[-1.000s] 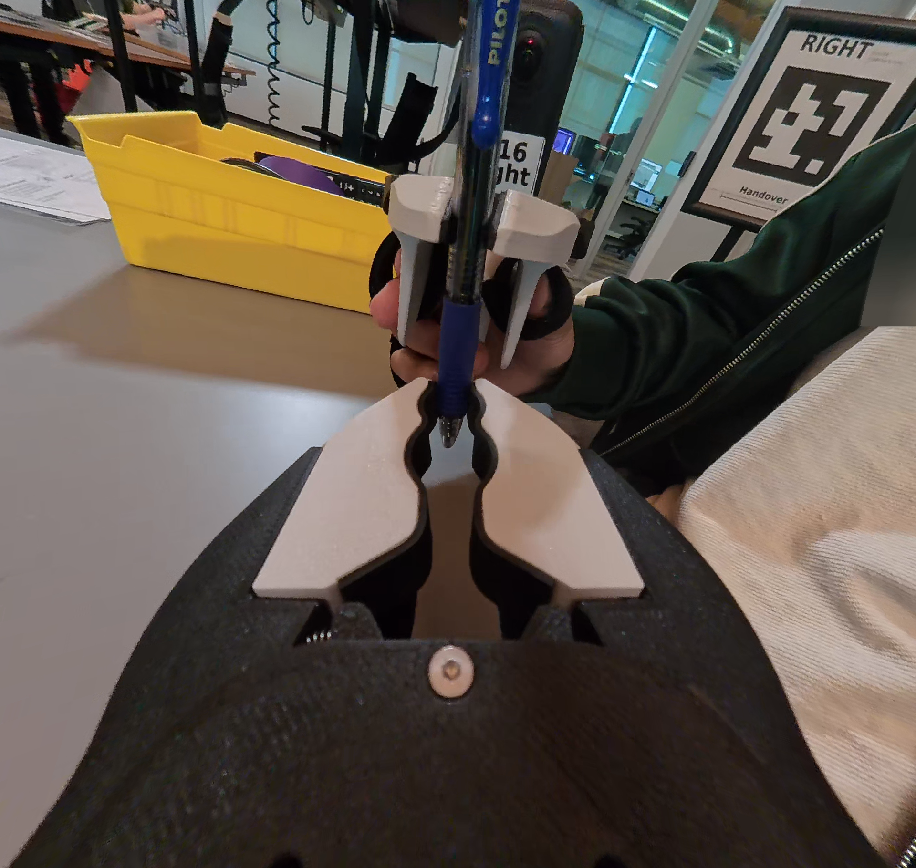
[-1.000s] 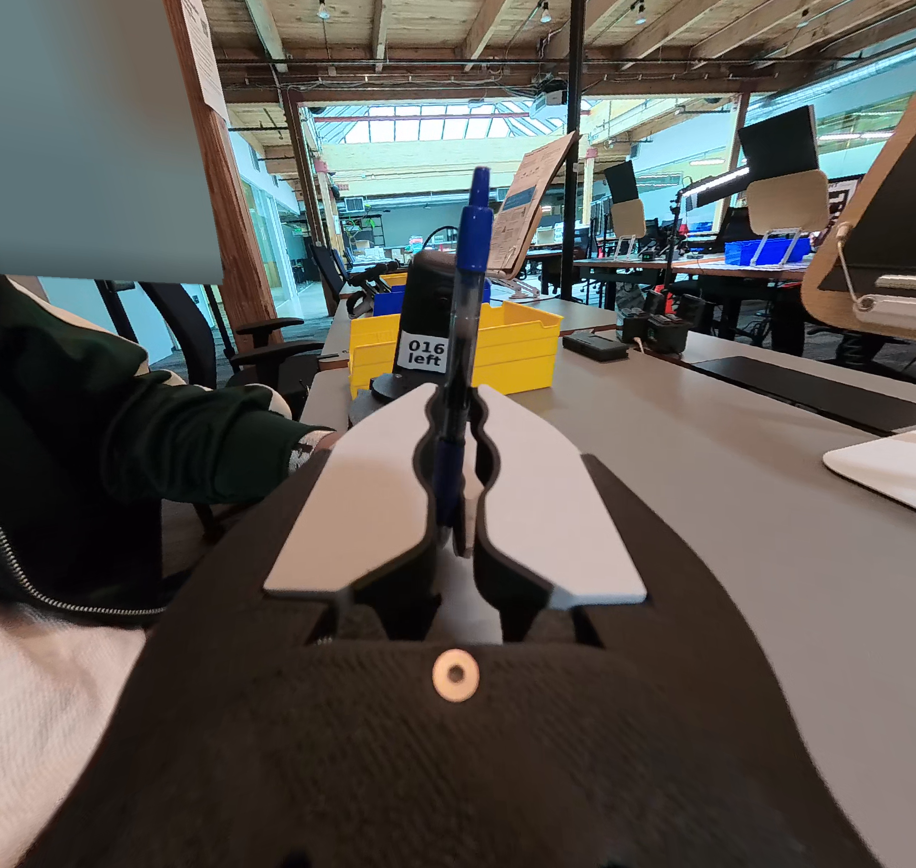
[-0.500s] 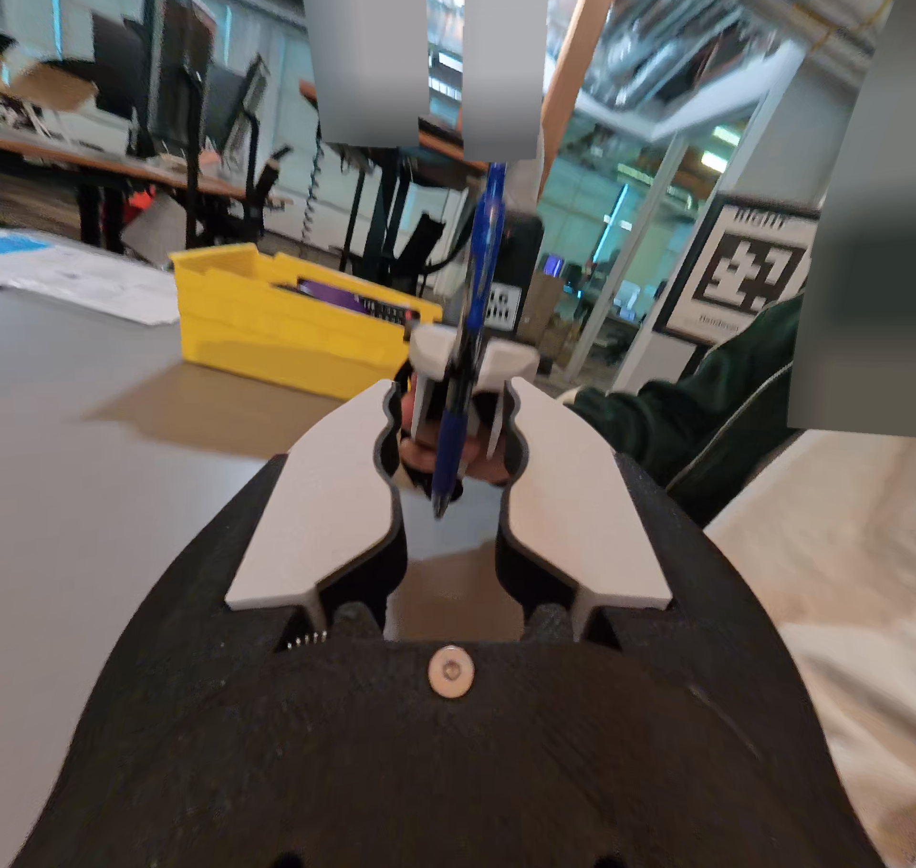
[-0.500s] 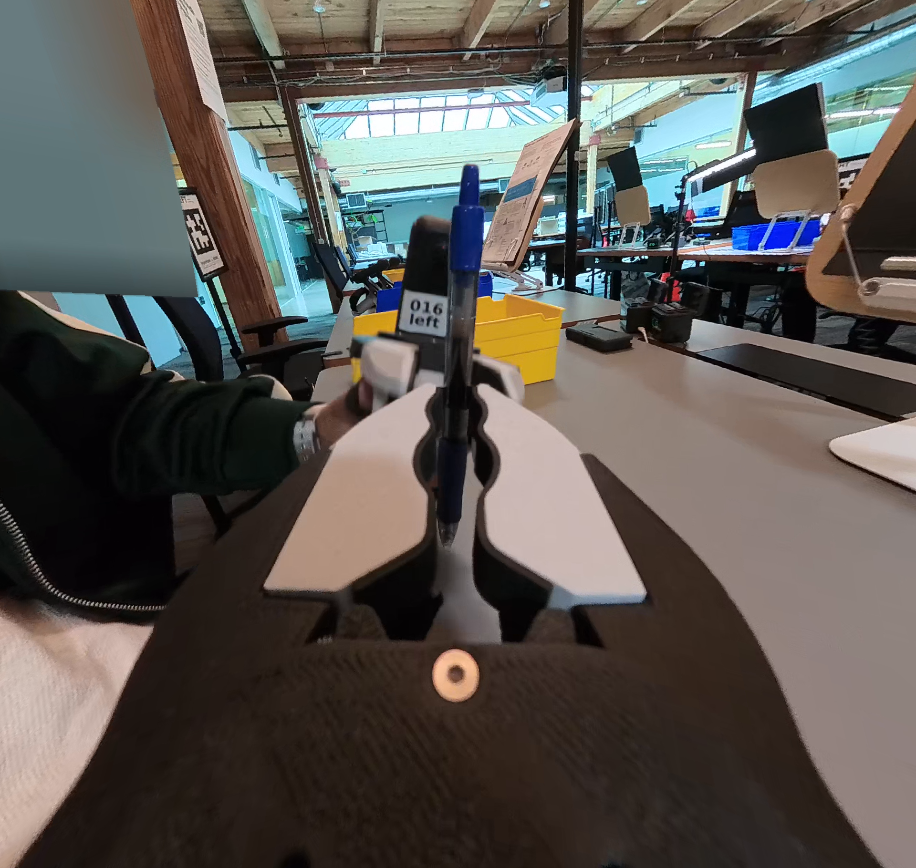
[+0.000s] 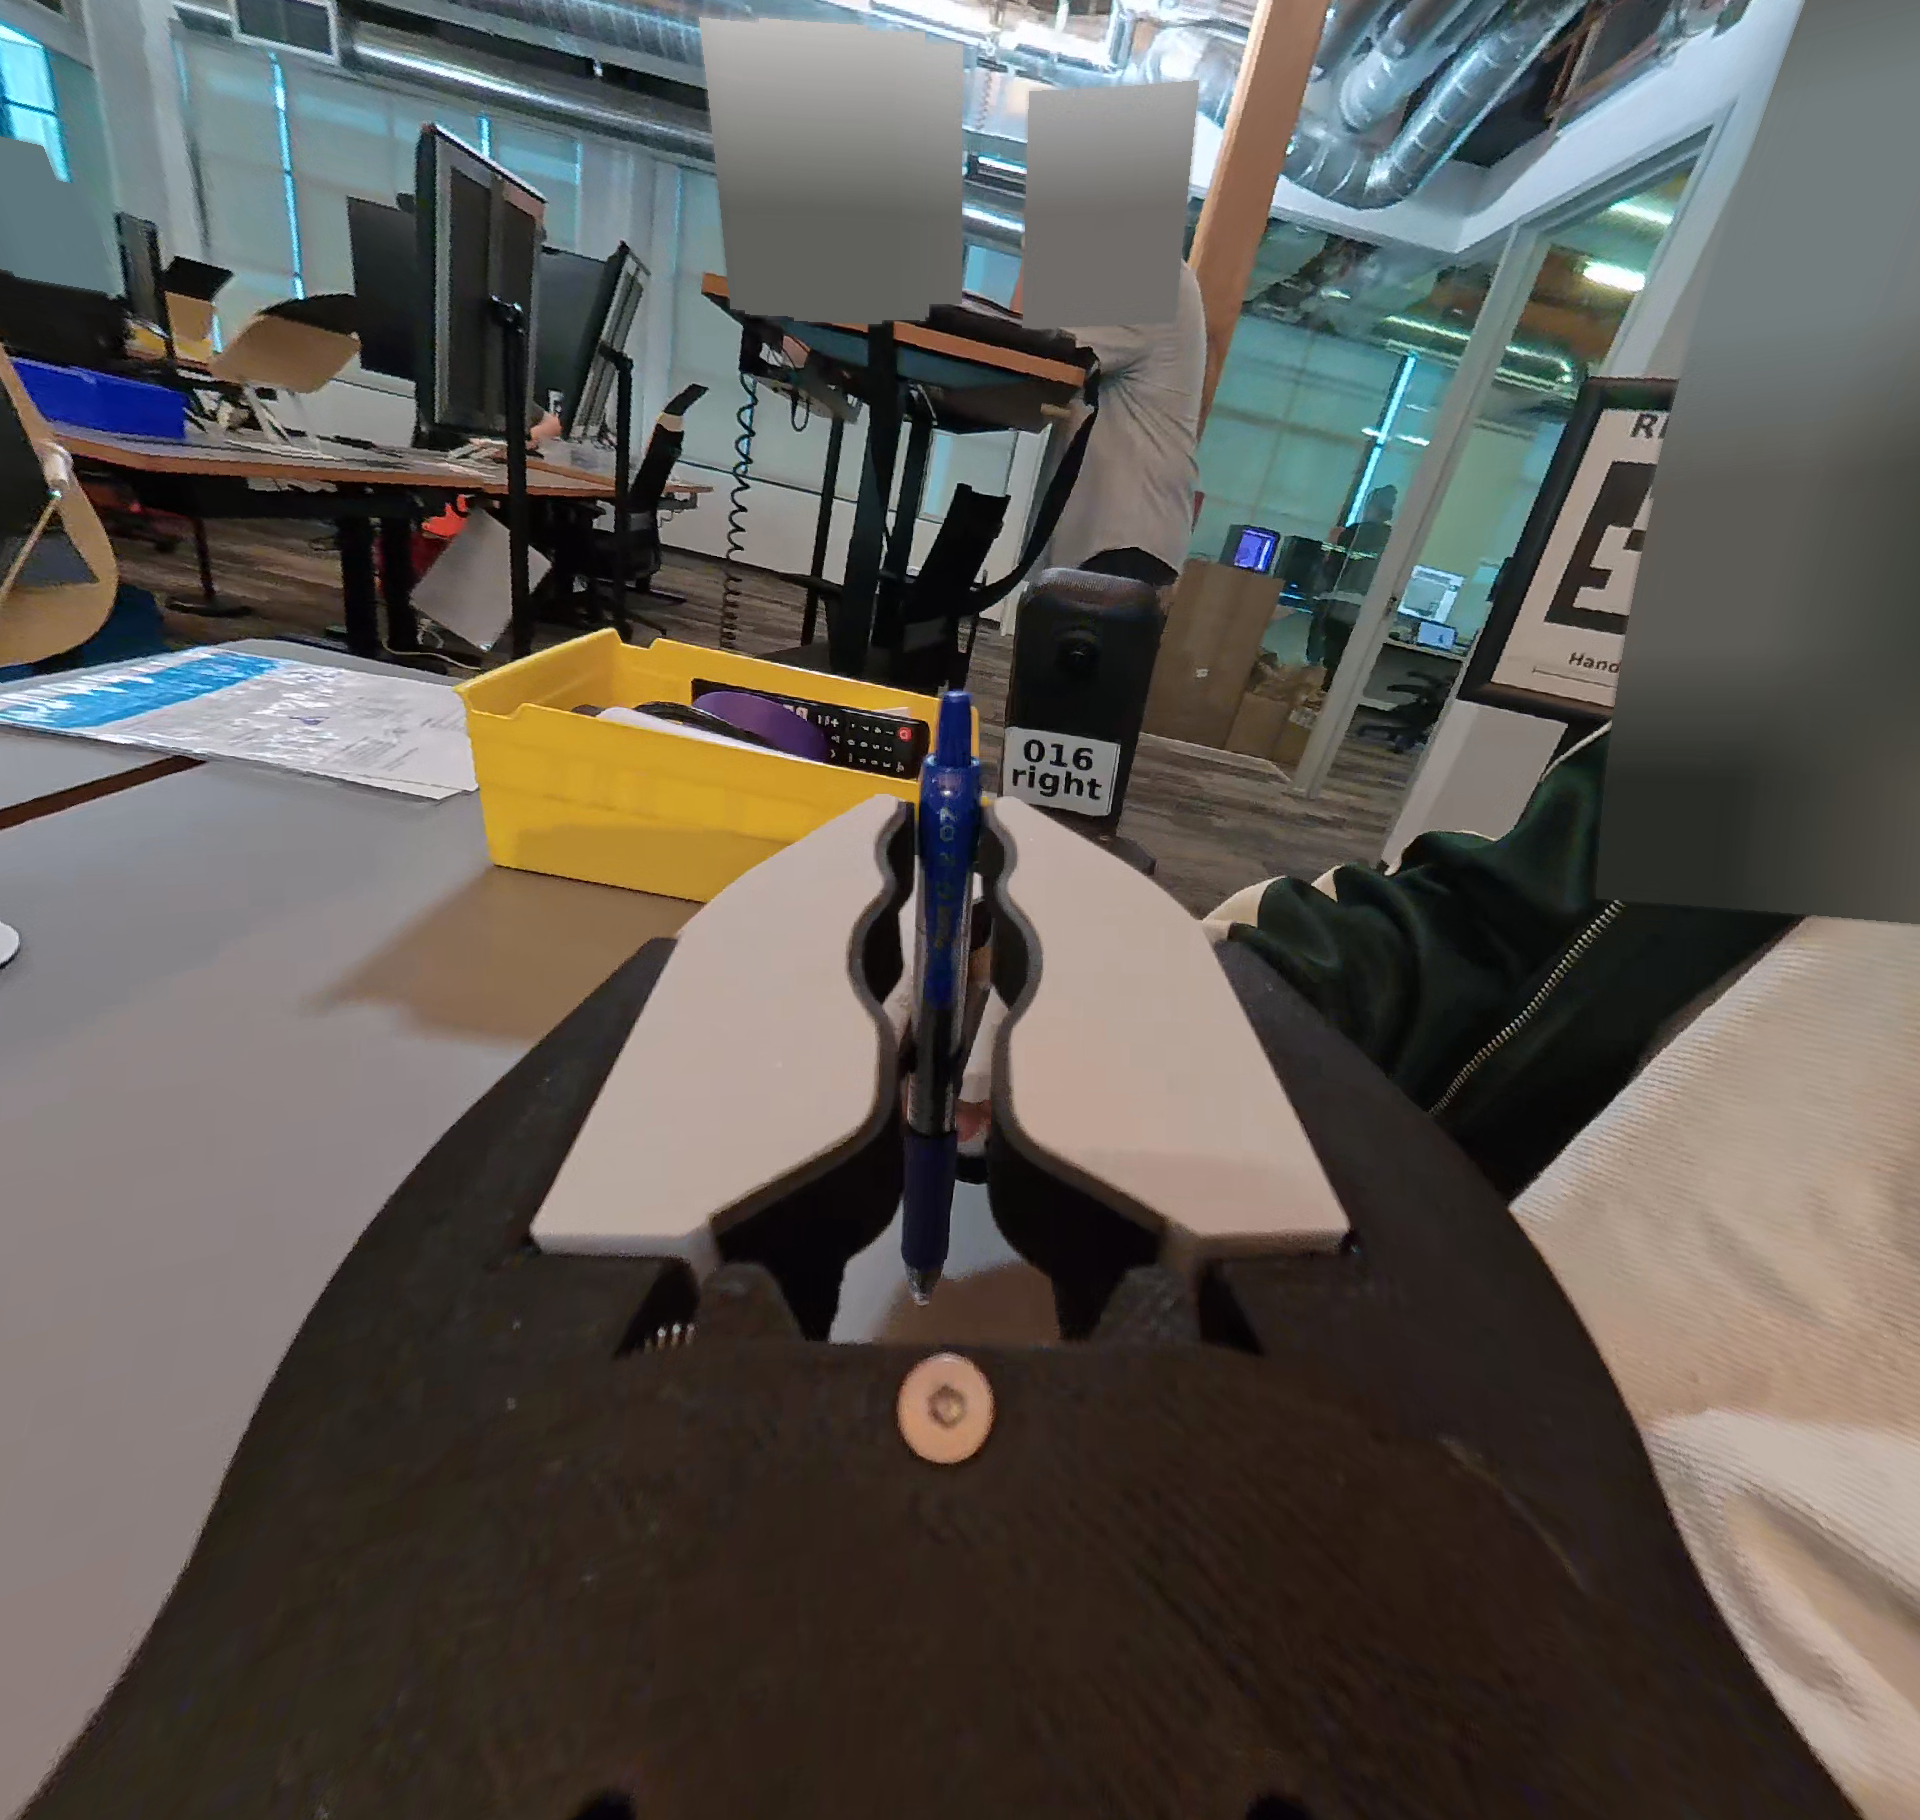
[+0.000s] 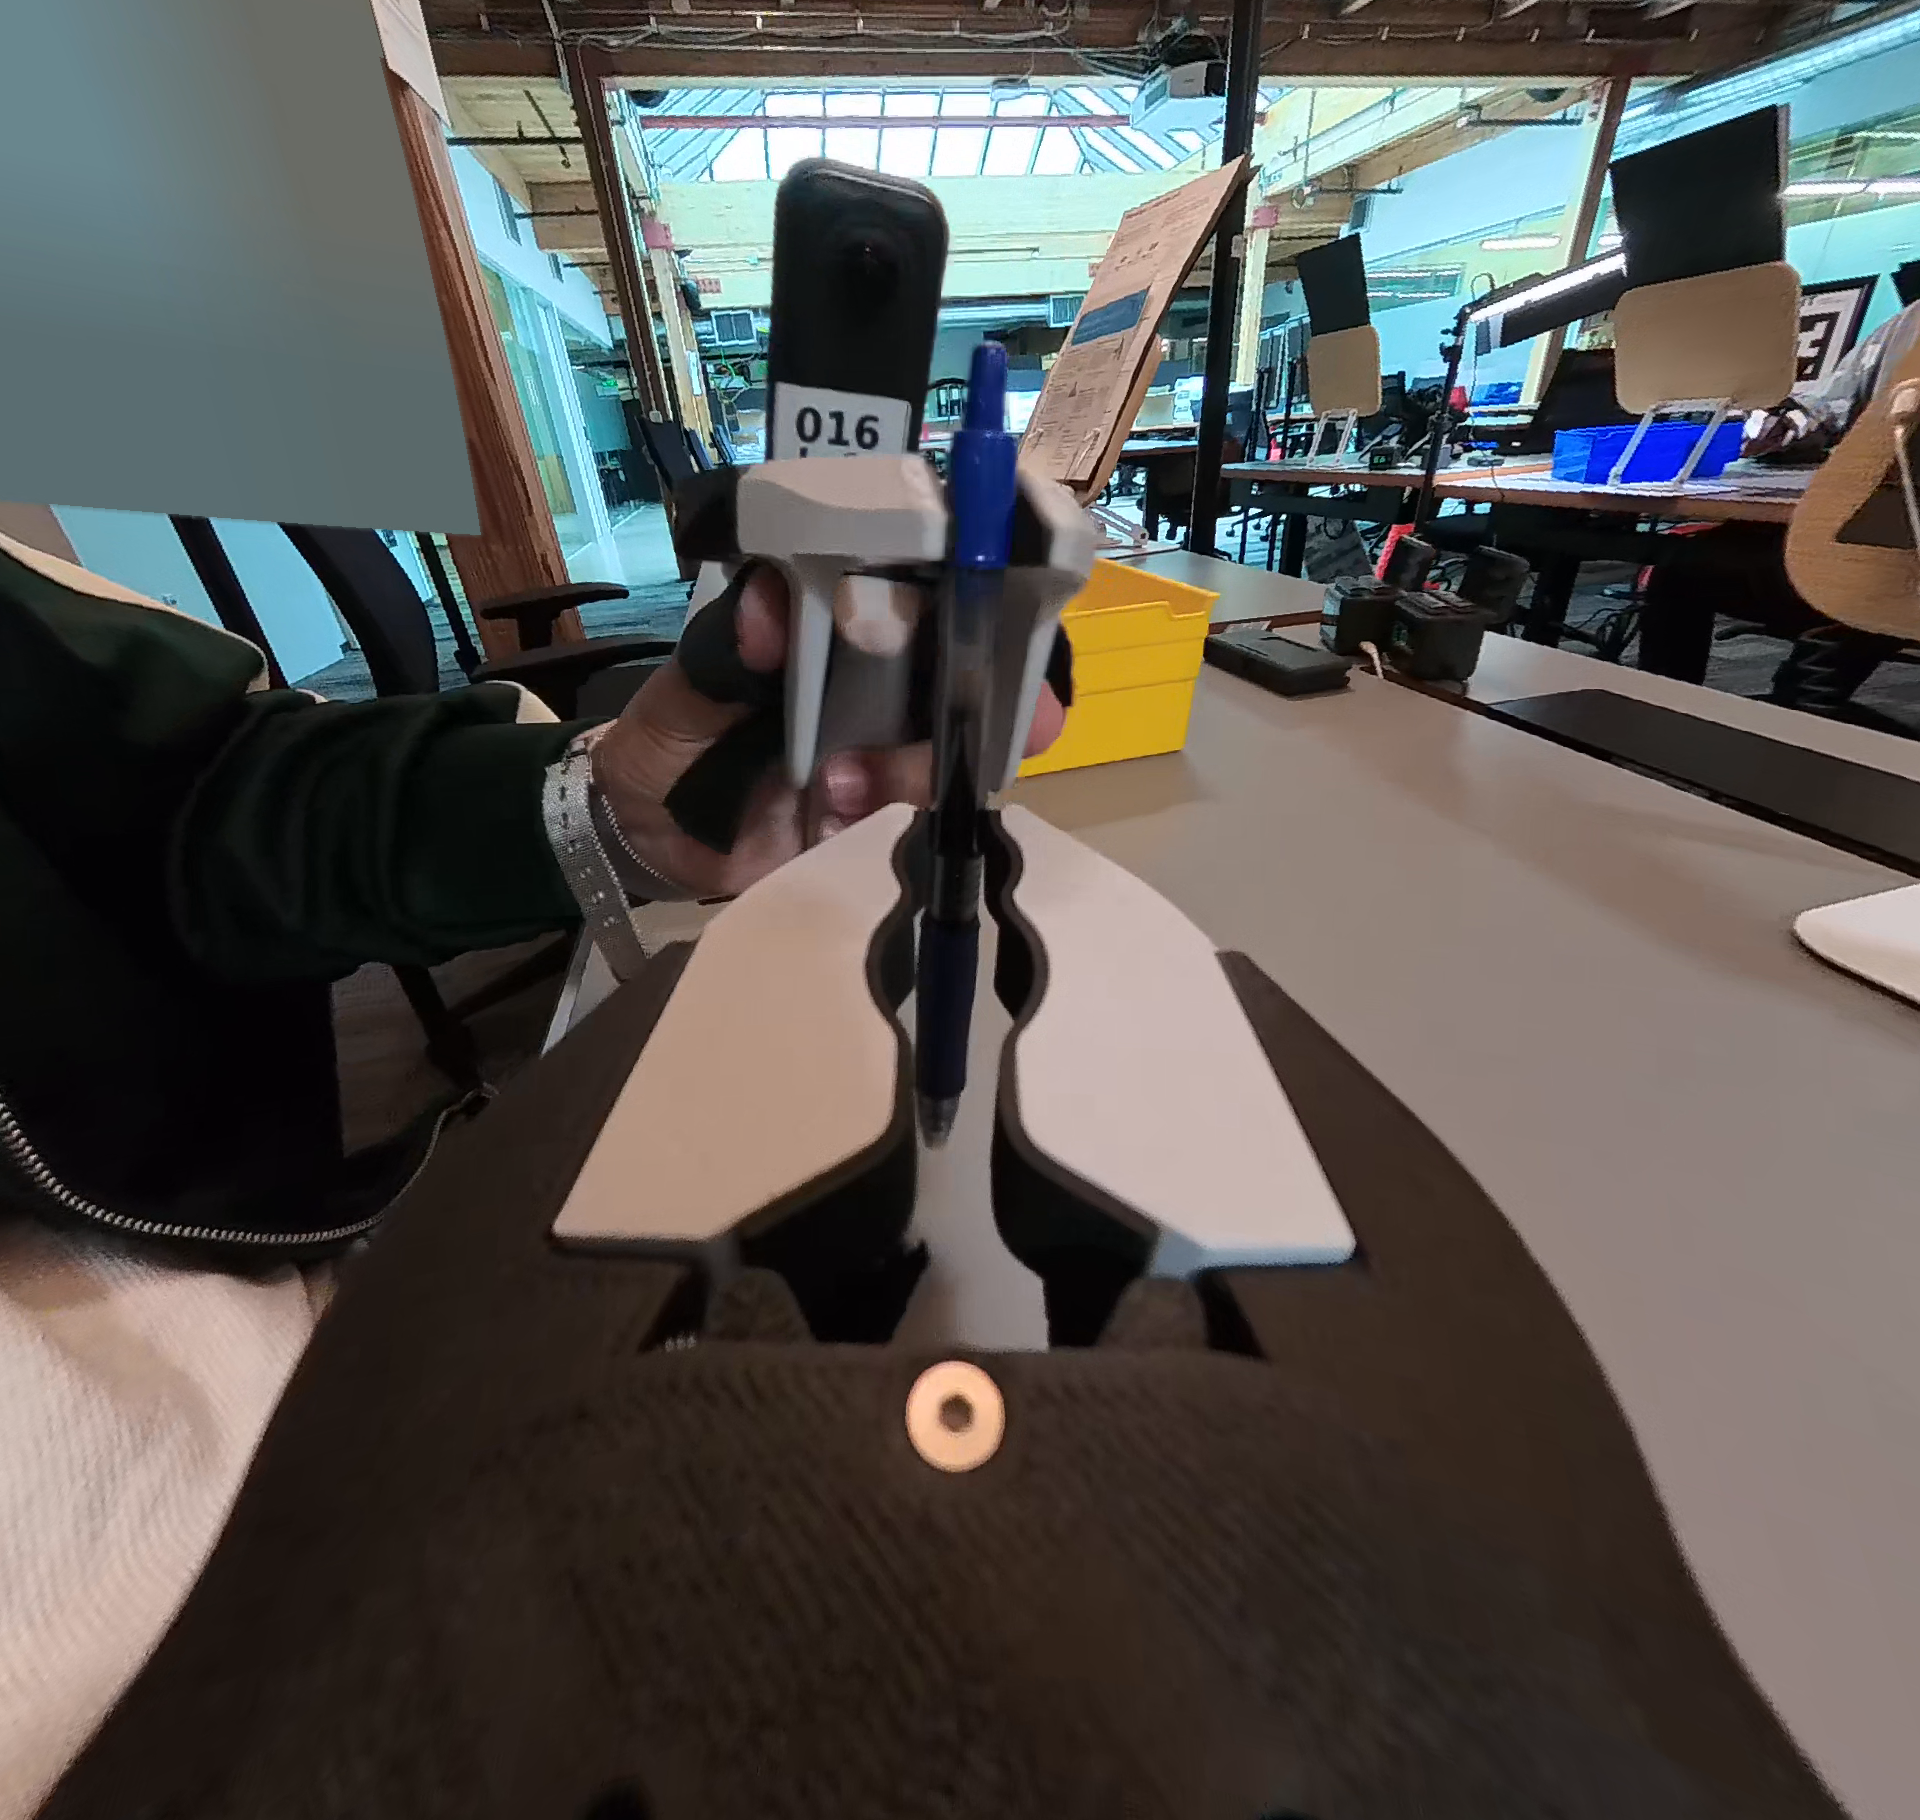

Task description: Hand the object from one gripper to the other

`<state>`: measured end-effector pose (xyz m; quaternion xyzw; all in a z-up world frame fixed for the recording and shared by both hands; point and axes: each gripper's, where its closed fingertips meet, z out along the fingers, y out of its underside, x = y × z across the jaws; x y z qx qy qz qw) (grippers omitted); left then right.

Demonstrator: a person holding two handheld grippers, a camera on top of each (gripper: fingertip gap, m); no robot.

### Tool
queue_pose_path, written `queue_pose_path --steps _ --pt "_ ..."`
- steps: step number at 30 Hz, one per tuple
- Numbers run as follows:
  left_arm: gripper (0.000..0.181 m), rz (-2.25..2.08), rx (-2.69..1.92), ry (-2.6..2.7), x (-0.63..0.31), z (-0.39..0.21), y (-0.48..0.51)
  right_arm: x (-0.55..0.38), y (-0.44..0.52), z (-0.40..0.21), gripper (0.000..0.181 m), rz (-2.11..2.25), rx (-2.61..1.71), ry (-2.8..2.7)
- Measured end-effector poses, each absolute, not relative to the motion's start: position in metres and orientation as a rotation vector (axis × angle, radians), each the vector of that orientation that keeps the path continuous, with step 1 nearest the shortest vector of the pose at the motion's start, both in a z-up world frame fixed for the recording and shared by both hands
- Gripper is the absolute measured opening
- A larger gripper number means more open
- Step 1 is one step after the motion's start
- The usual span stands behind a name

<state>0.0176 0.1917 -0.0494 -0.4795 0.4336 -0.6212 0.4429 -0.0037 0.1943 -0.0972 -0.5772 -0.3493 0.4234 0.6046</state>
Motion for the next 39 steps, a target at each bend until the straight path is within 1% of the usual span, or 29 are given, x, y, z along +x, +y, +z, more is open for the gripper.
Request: queue_pose_path --steps 7,8,10,12,14,19,20,22,24,26,32,35,36,39 --pt "0.011 -1.515 -1.21 1.094 0.018 -0.05 0.192 -0.003 0.194 -0.097 0.01 0.994 -1.321 -0.807" --pt "0.011 -1.51 -1.214 1.099 0.018 -0.051 0.192 -0.003 0.195 -0.097 0.014 0.991 -1.319 -0.803" --pt "0.011 -1.496 -1.219 1.104 0.017 -0.051 0.193 -0.001 0.2 -0.097 0.031 0.979 -1.322 -0.777" --pt "0.011 -1.479 -1.22 1.1 0.015 -0.051 0.196 0.002 0.203 -0.097 0.038 0.985 -1.327 -0.757" --pt "0.011 -1.474 -1.229 1.1 0.013 -0.051 0.198 0.007 0.209 -0.1 0.05 0.981 -1.347 -0.743" --pt "0.011 -1.464 -1.228 1.088 0.008 -0.048 0.203 0.02 0.225 -0.108 0.072 1.044 -1.404 -0.646" --pt "0.011 -1.462 -1.227 1.087 0.007 -0.047 0.203 0.019 0.226 -0.108 0.078 1.069 -1.408 -0.626" --pt "0.011 -1.46 -1.225 1.085 0.007 -0.044 0.203 0.014 0.228 -0.116 0.096 1.138 -1.458 -0.595" --pt "0.011 -1.466 -1.222 1.08 0.007 -0.042 0.202 0.003 0.224 -0.125 0.106 1.191 -1.515 -0.613" --pt "0.011 -1.461 -1.223 1.088 0.008 -0.042 0.2 -0.007 0.218 -0.128 0.106 1.167 -1.519 -0.683" --pt "0.011 -1.466 -1.22 1.089 0.008 -0.04 0.199 -0.019 0.2 -0.121 0.078 0.974 -1.404 -0.867" --pt "0.011 -1.471 -1.217 1.081 0.006 -0.037 0.2 -0.019 0.201 -0.125 0.076 0.947 -1.409 -0.894" --pt "0.011 -1.469 -1.215 1.079 0.006 -0.036 0.2 -0.019 0.201 -0.126 0.072 0.951 -1.412 -0.902" --pt "0.011 -1.467 -1.209 1.08 0.004 -0.033 0.2 -0.019 0.197 -0.127 0.05 0.963 -1.403 -0.941"
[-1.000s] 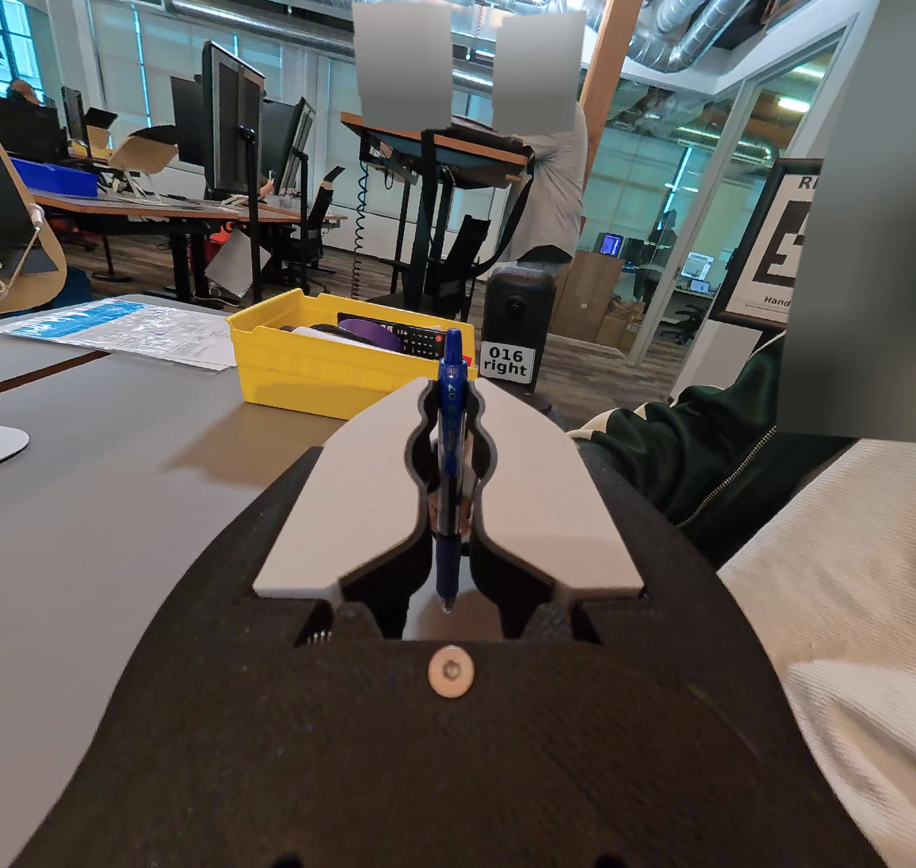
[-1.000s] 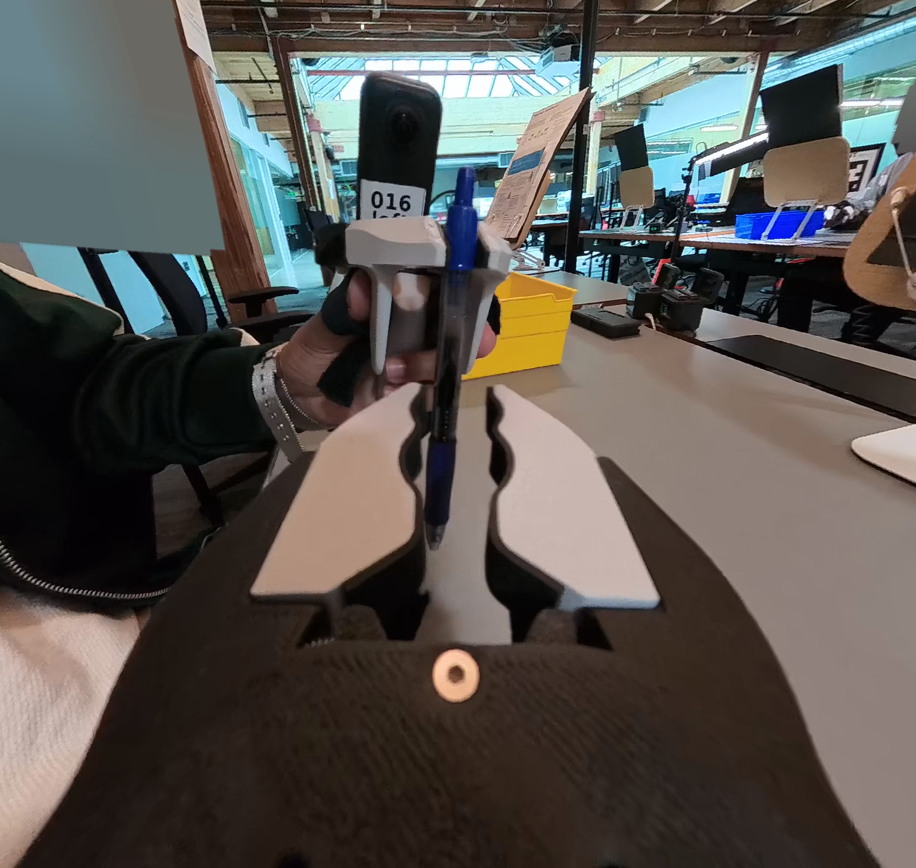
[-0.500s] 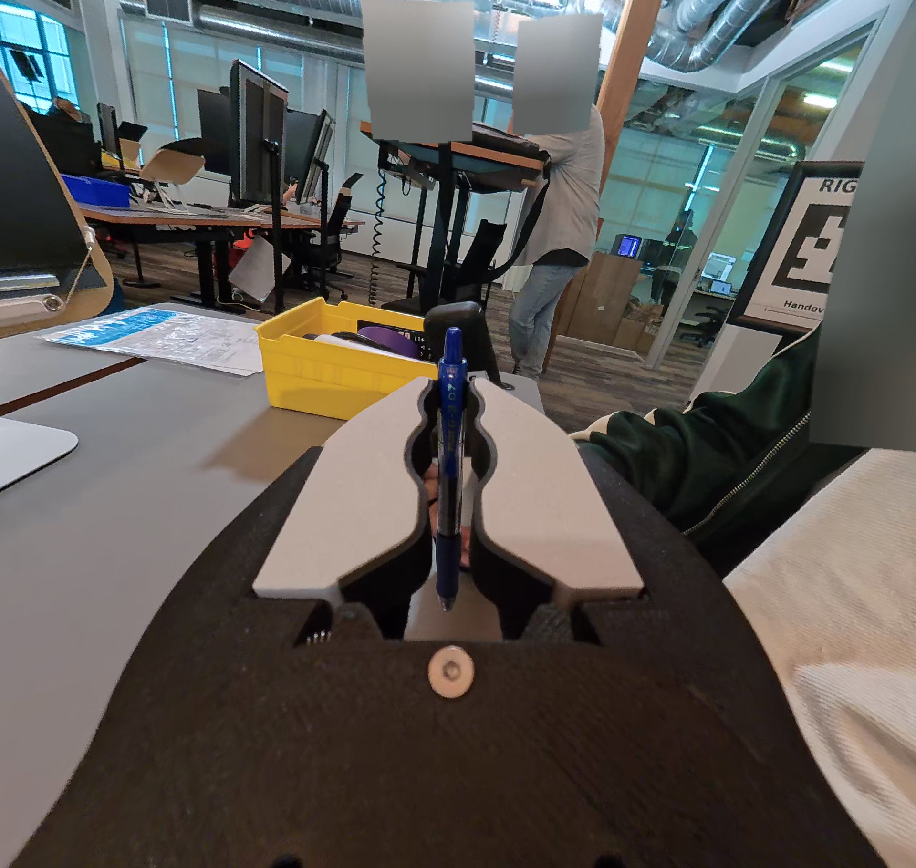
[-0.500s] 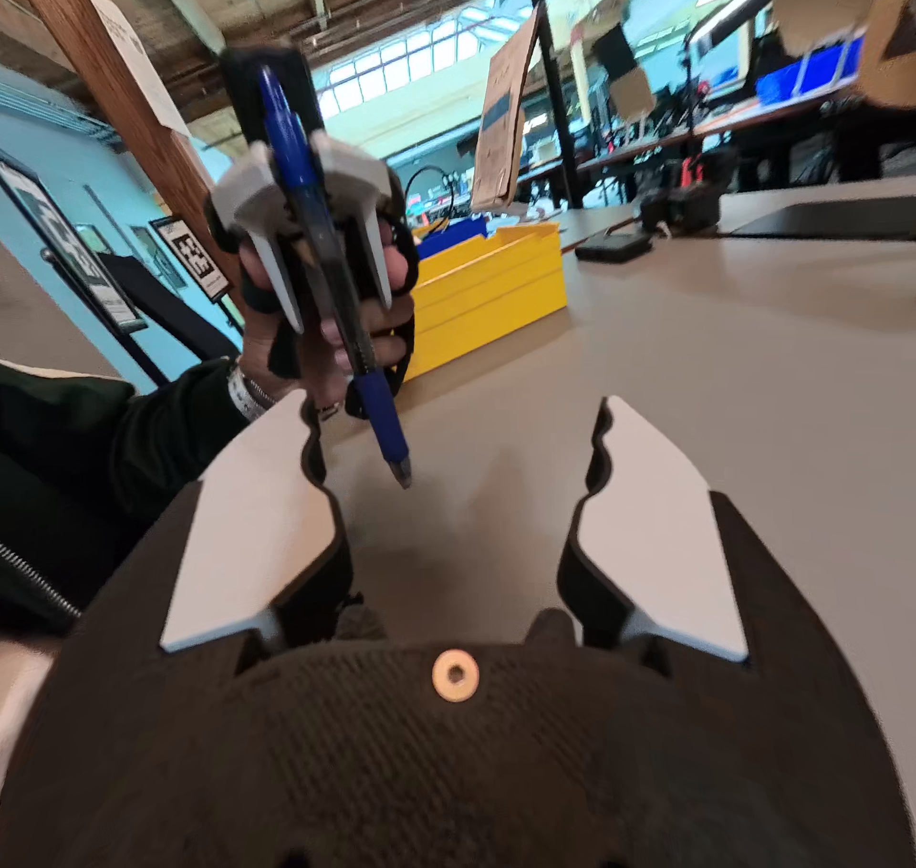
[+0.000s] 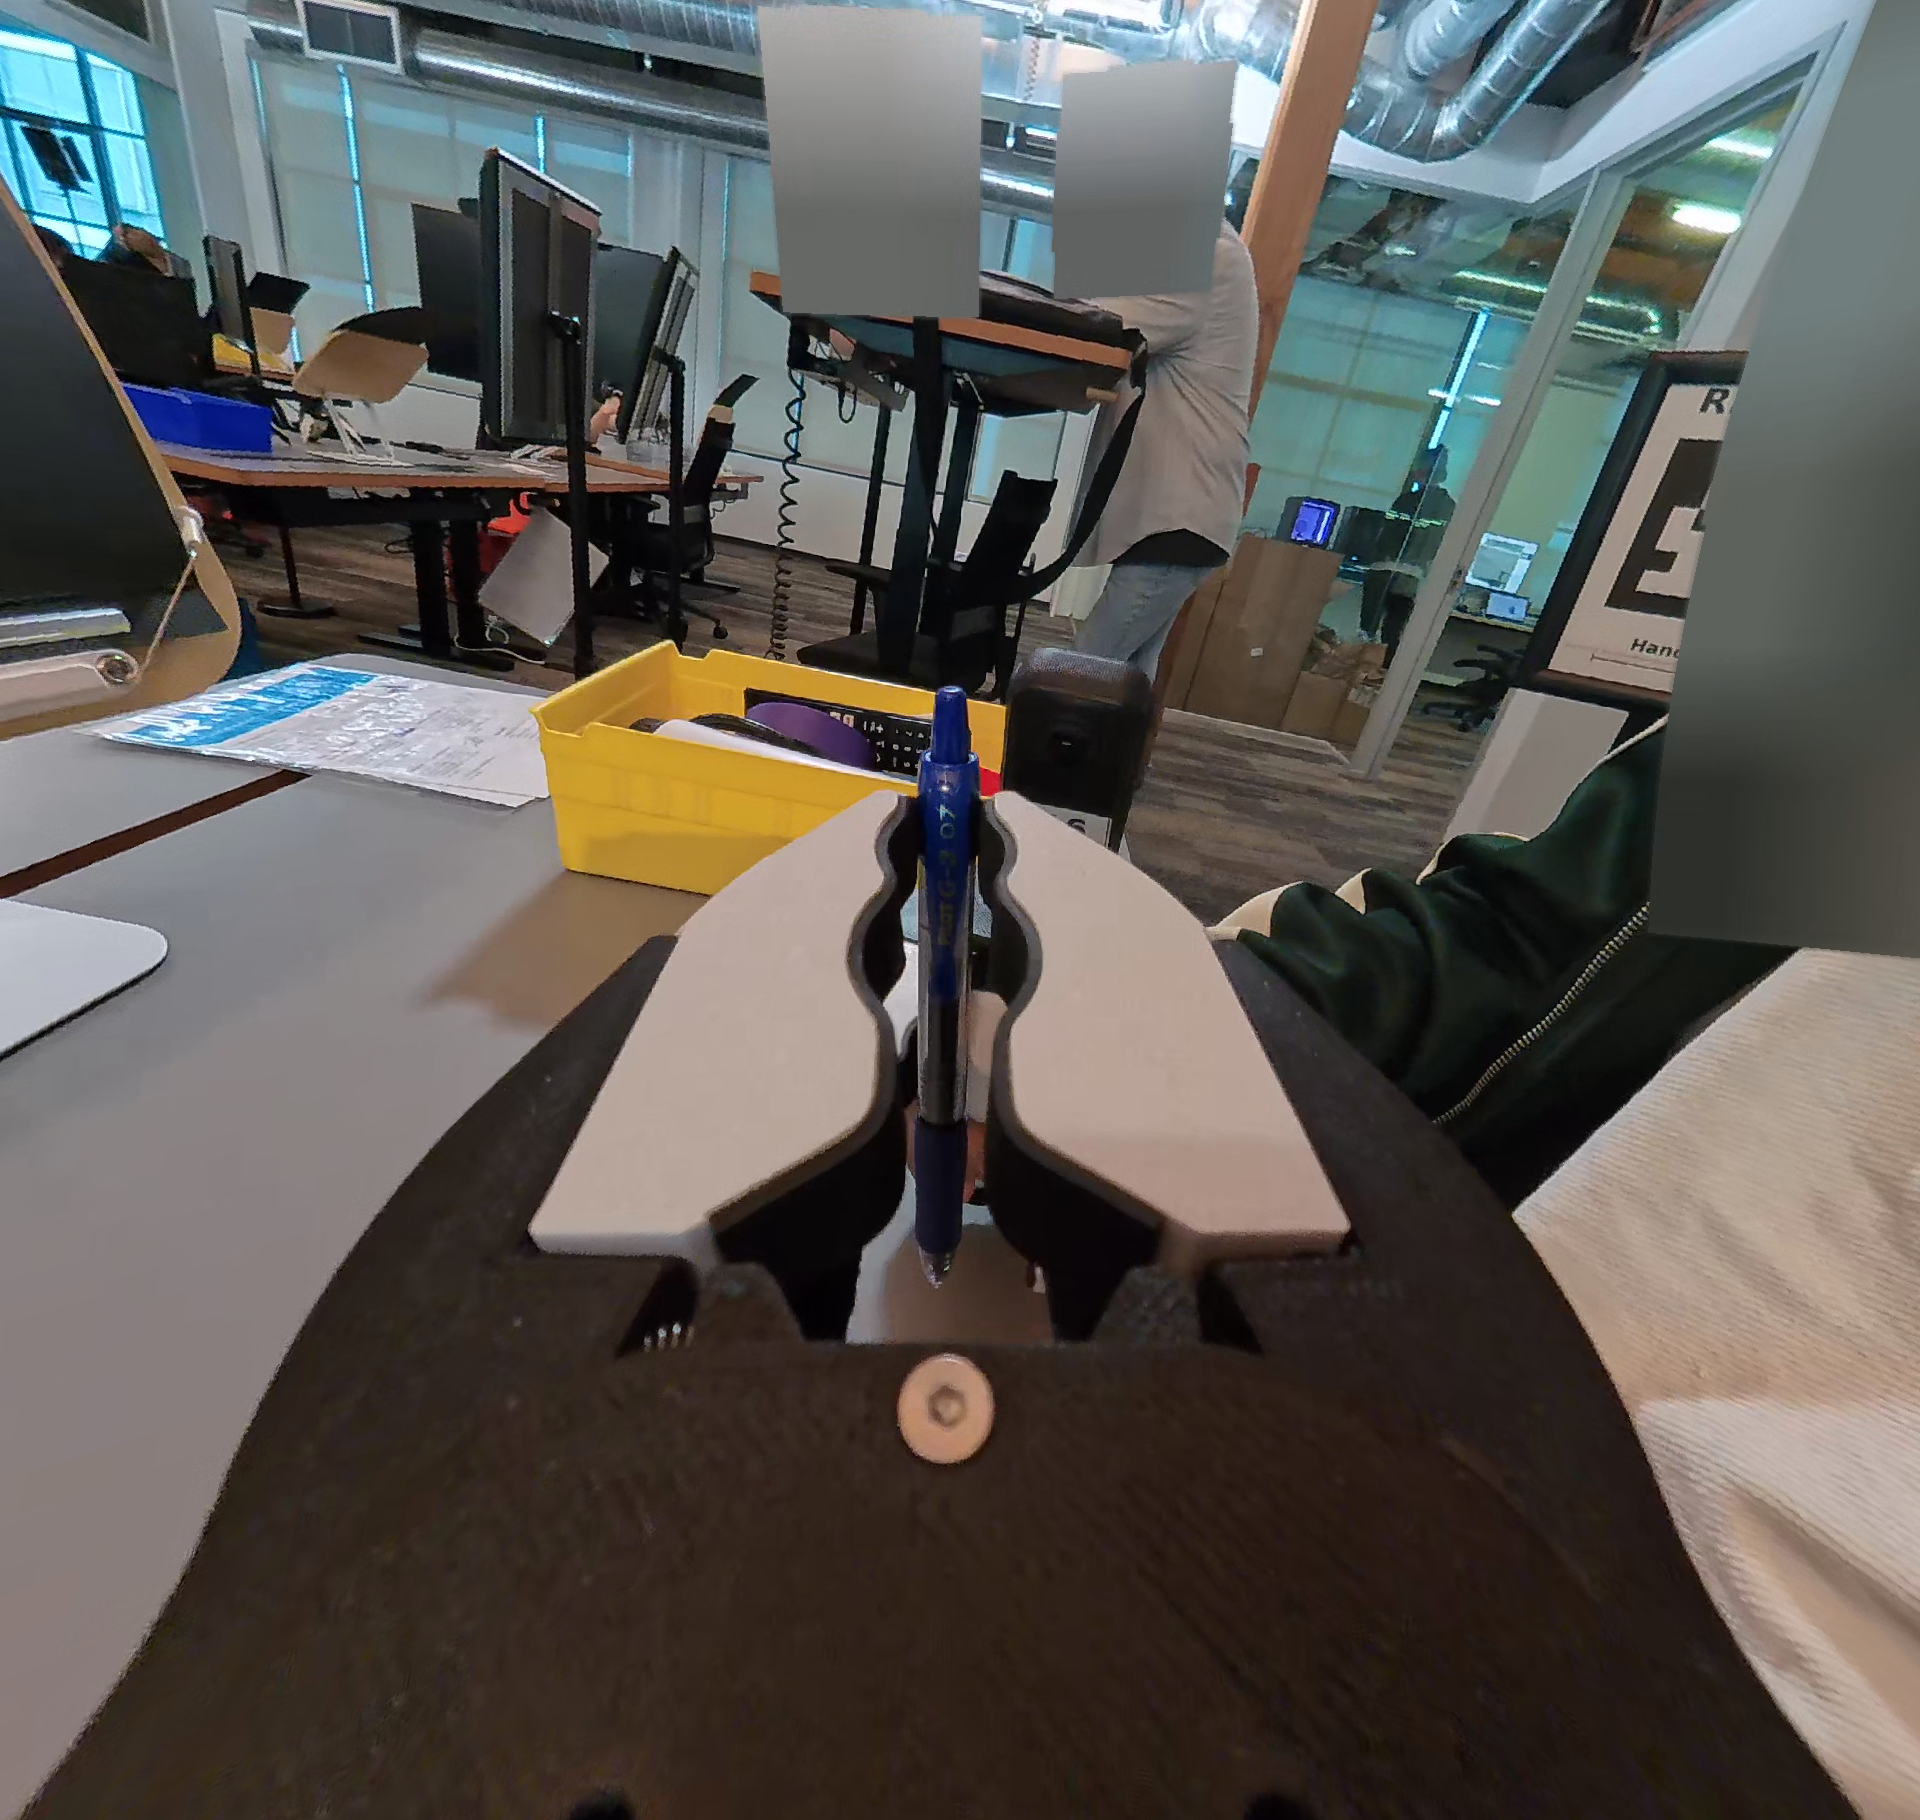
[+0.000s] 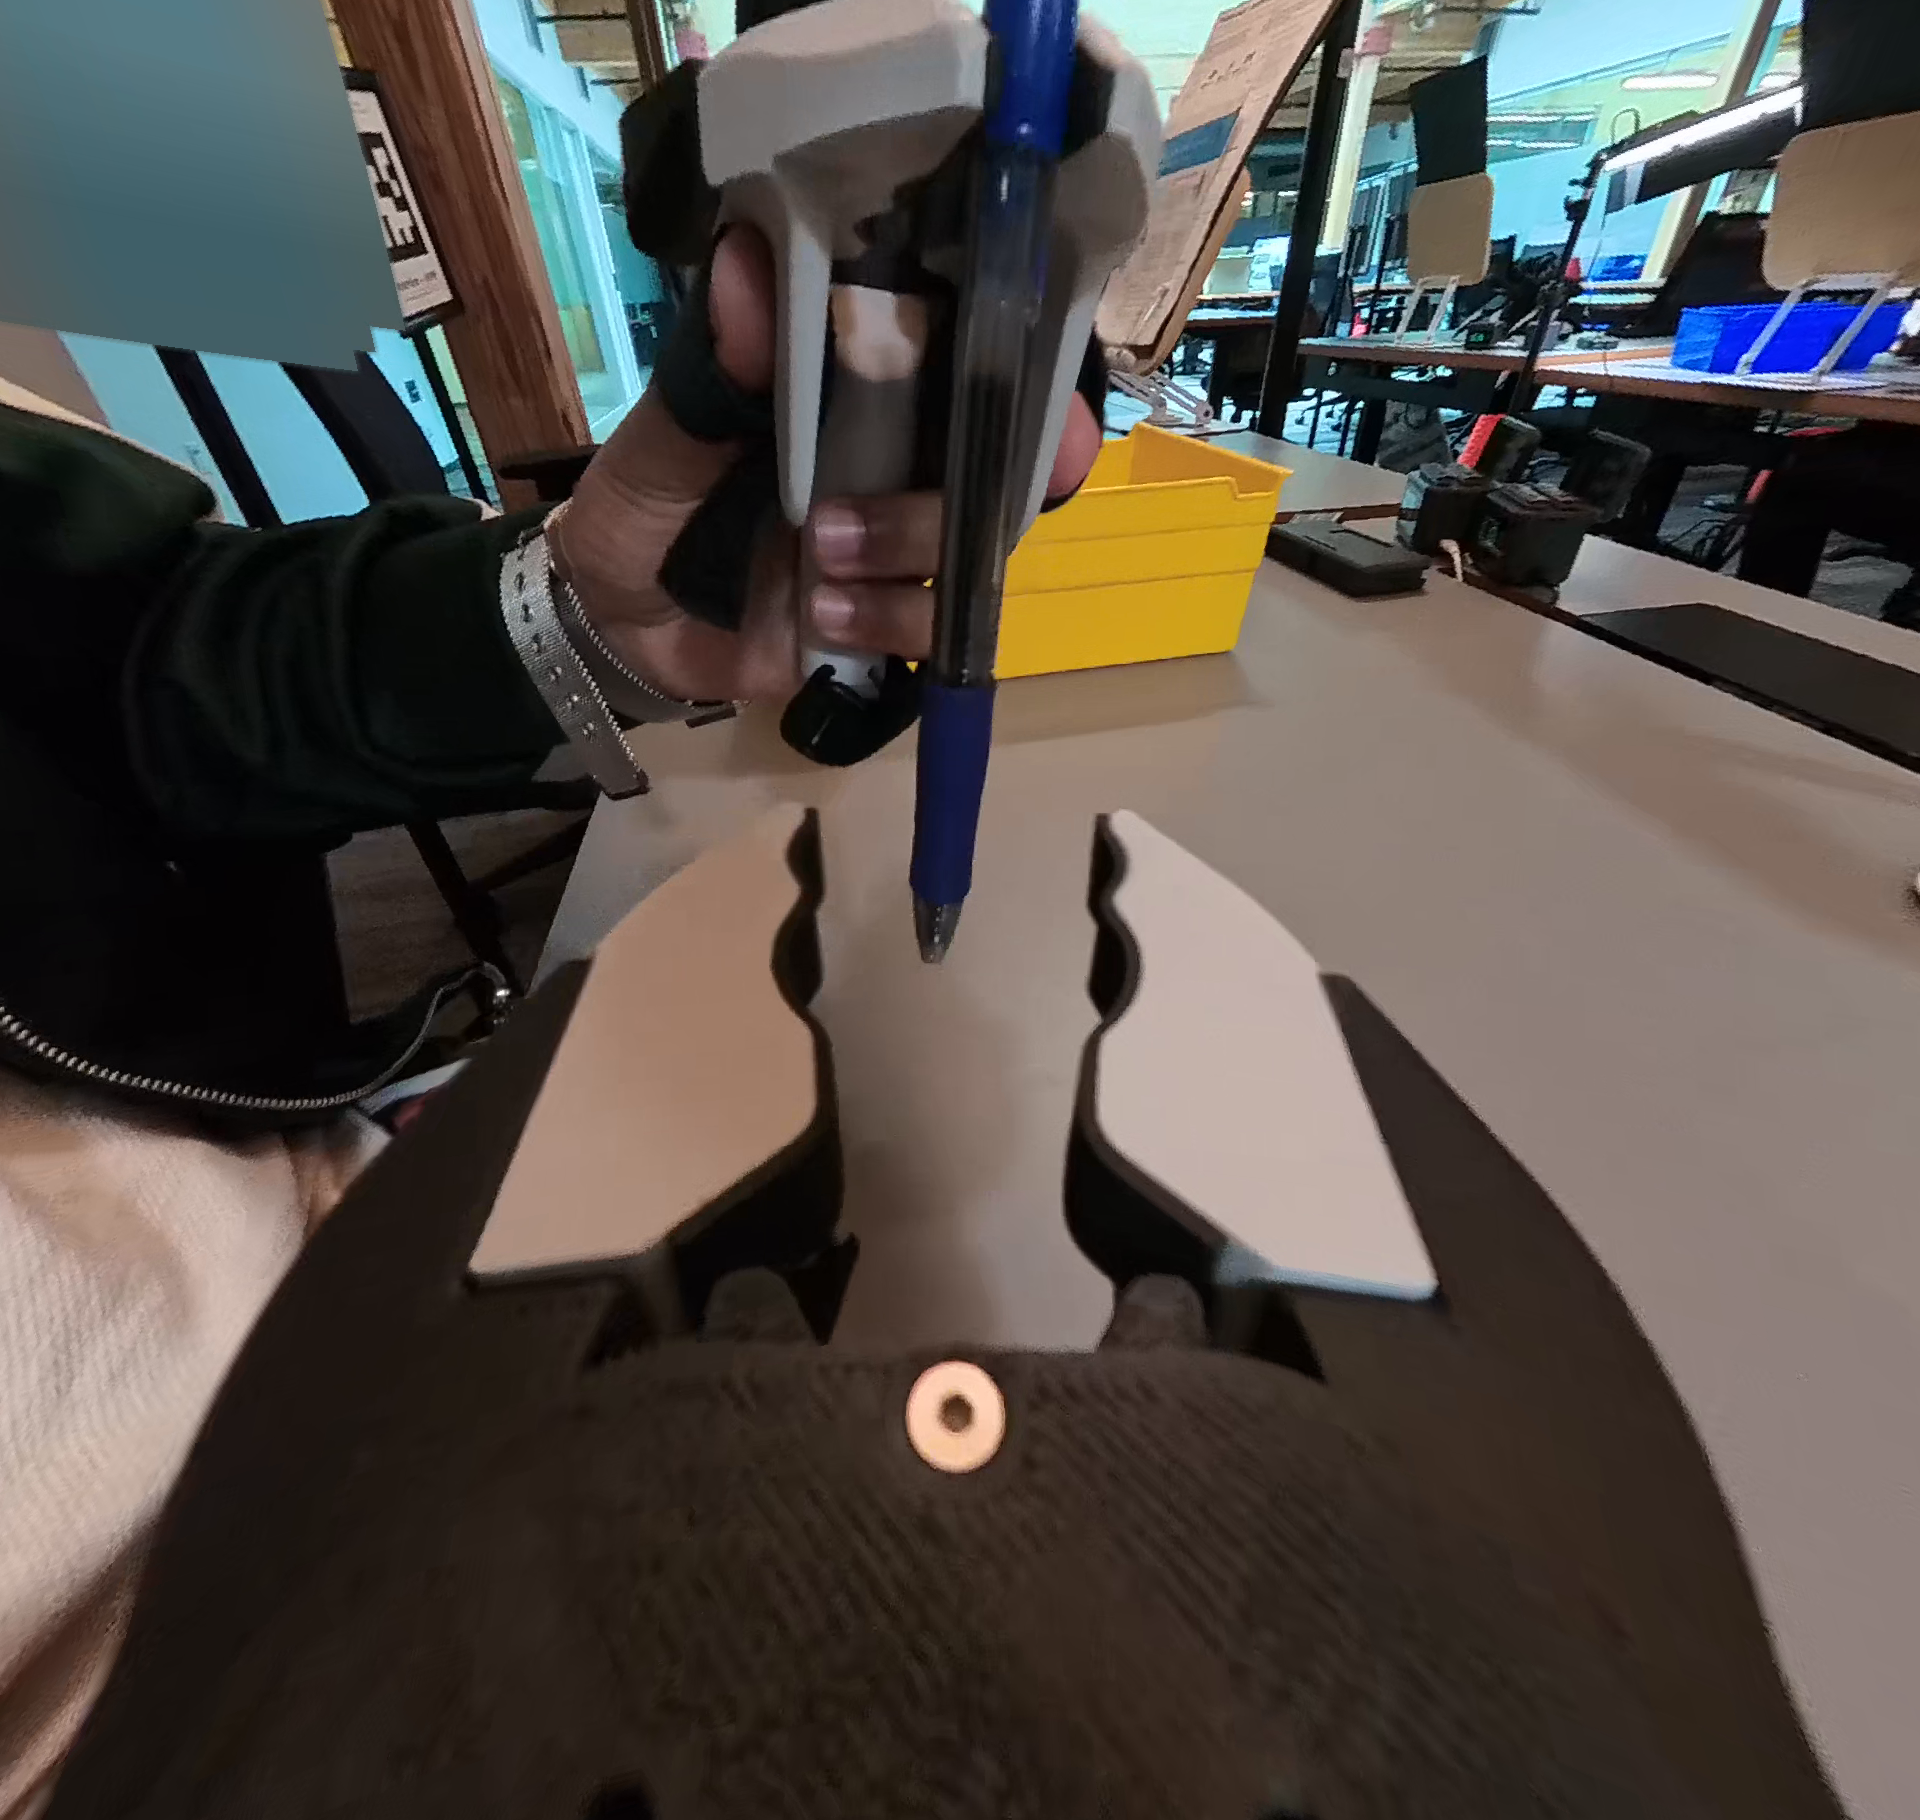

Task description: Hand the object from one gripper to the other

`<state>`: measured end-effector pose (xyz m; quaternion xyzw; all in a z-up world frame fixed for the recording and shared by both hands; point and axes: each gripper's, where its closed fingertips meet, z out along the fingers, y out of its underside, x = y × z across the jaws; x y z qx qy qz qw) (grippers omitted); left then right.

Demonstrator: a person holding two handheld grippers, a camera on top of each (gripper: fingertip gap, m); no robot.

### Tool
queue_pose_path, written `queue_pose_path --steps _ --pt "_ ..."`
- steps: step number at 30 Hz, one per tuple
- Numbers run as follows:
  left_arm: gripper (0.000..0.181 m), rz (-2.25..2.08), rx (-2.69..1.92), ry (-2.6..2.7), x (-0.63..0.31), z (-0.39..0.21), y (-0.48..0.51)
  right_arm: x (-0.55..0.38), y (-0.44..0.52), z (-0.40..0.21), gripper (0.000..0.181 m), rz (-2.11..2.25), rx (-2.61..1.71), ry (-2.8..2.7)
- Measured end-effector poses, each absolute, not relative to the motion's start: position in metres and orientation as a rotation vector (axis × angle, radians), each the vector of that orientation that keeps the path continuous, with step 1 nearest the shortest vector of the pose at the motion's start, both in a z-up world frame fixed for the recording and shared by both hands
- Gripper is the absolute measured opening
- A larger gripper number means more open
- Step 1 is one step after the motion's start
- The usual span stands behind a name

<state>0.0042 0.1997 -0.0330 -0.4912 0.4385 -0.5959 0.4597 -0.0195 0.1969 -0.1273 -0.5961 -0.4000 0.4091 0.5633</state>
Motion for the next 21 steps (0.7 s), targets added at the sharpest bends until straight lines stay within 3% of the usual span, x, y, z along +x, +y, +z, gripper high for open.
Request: queue_pose_path --steps 9,18,21 --pt "0.011 -1.453 -1.205 1.099 0.007 -0.033 0.196 -0.018 0.192 -0.124 0.012 0.985 -1.366 -0.959" --pt "0.011 -1.428 -1.168 1.1 0.007 -0.027 0.192 -0.016 0.19 -0.118 0.011 1.033 -1.357 -0.928" --pt "0.042 -1.395 -1.175 1.079 0.008 -0.027 0.196 -0.014 0.19 -0.113 0.011 1.045 -1.333 -0.909"
